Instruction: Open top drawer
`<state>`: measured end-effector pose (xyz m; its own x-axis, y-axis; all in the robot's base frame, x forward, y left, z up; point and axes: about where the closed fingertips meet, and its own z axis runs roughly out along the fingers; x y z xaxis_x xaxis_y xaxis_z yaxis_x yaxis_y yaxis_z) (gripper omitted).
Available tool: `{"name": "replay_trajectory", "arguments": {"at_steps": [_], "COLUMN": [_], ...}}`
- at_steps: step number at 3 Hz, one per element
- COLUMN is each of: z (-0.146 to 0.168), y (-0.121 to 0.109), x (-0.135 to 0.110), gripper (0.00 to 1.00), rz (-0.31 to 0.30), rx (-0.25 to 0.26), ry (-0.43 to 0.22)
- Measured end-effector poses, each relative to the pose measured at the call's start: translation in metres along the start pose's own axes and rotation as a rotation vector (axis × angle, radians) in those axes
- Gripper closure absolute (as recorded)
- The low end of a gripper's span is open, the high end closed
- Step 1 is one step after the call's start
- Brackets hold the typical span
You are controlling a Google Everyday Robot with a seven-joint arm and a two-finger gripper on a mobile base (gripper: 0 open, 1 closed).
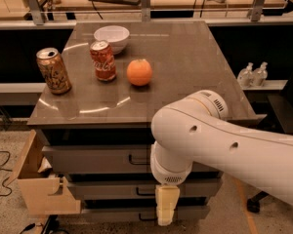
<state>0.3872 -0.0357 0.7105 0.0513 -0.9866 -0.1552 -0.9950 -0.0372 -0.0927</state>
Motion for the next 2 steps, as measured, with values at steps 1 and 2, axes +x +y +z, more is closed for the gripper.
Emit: {"name": "replay_trajectory", "arguments": {"at_steps": [1, 2], "z": [0.012, 0.025], "y": [0.000, 0.000], "x": [-0.009, -0.015], "gripper": [0.00, 0.00], "rz": [-0.019, -0.034], "rx": [-0.021, -0.040], "ry": [0.009, 0.021]}}
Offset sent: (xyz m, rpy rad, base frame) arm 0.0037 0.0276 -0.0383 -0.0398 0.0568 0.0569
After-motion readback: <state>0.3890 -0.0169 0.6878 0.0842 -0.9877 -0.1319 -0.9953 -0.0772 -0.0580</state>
